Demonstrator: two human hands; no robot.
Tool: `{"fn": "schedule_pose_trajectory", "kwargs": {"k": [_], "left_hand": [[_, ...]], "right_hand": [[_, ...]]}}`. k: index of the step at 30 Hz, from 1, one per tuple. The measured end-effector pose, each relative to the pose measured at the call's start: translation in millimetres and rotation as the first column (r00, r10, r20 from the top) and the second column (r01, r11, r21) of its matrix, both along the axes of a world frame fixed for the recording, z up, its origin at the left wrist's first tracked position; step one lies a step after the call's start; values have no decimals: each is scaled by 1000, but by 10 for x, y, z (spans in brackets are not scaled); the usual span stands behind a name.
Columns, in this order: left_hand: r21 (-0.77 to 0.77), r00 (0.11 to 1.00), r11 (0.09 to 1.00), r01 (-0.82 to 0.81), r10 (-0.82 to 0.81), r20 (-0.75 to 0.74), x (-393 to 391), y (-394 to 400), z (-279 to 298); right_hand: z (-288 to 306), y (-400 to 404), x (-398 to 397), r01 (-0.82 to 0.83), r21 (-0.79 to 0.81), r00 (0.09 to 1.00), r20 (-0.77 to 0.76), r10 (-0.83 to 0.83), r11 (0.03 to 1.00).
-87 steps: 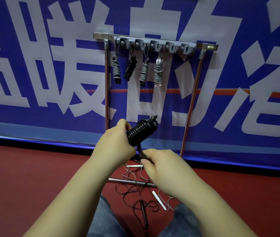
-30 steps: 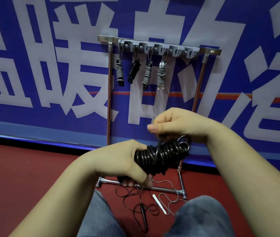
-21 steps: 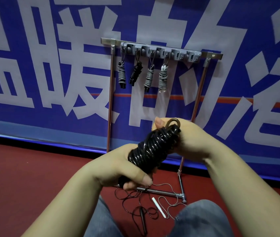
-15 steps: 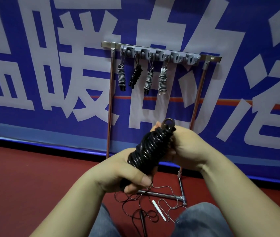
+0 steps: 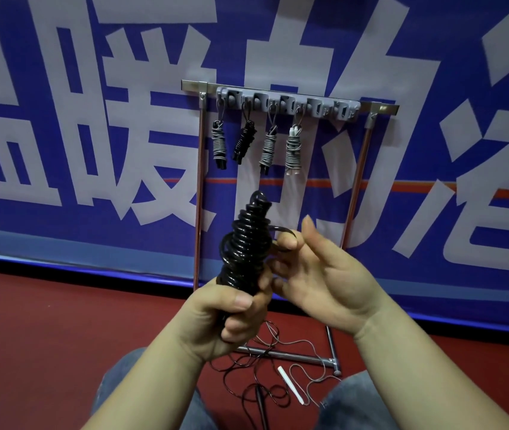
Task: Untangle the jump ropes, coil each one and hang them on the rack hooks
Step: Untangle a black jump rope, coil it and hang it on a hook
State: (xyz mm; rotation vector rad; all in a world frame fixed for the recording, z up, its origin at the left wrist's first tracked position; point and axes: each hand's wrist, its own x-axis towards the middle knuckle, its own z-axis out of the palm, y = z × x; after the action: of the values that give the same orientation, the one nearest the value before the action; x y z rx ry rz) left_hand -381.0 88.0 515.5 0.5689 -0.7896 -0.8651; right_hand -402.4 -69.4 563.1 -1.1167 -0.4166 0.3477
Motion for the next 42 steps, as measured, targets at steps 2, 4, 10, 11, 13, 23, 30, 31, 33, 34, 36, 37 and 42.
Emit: {"fn": "schedule_pose_trajectory", "kwargs": {"k": [2, 4, 10, 11, 13, 23, 30, 31, 33, 34, 36, 37, 42], "left_hand": [[186, 966, 948, -257, 252, 49, -32, 18, -11], [286, 905, 858, -426, 400, 146, -89, 16, 27], [359, 729, 635, -685, 600, 330, -131, -76, 90], [357, 671, 568, -741, 634, 384, -129, -94, 82], [357, 585, 465, -810, 677, 446, -144, -128, 81], [217, 985, 965, 145, -163, 63, 8, 120, 178], [375, 974, 899, -227, 199, 112, -93, -48, 227], [405, 952, 863, -302, 252, 173, -100, -61, 225], [439, 901, 793, -421, 309, 305, -156, -89, 251], [450, 872, 757, -474, 330, 362, -184, -101, 267], [463, 812, 677, -572, 387, 437, -207, -121, 278], [463, 784, 641, -612, 415, 461, -210, -128, 275], [420, 616, 454, -786, 519, 592, -186, -189, 213]], "right_hand": [[63, 26, -65, 142, -189, 982, 151, -115, 972], [86, 43, -93, 304, -323, 942, 243, -232, 896], [64, 40, -93, 552, -453, 823, 431, -370, 700], [38, 28, -76, 592, -464, 795, 468, -385, 659], [-19, 13, -53, 665, -450, 736, 529, -422, 596], [78, -102, -155, 262, -380, 937, 320, -140, 887], [-15, -193, -87, 264, -377, 941, 302, -152, 888], [-29, -221, -76, 238, -357, 948, 288, -135, 903], [-51, -261, -82, 175, -252, 970, 208, -123, 952], [-46, -264, -93, 184, -214, 972, 188, -144, 960], [-3, -216, -152, 393, -223, 897, 305, -319, 892], [16, -178, -179, 555, -226, 799, 415, -436, 801], [87, 56, -401, 768, -347, 609, 658, -444, 539]]}}
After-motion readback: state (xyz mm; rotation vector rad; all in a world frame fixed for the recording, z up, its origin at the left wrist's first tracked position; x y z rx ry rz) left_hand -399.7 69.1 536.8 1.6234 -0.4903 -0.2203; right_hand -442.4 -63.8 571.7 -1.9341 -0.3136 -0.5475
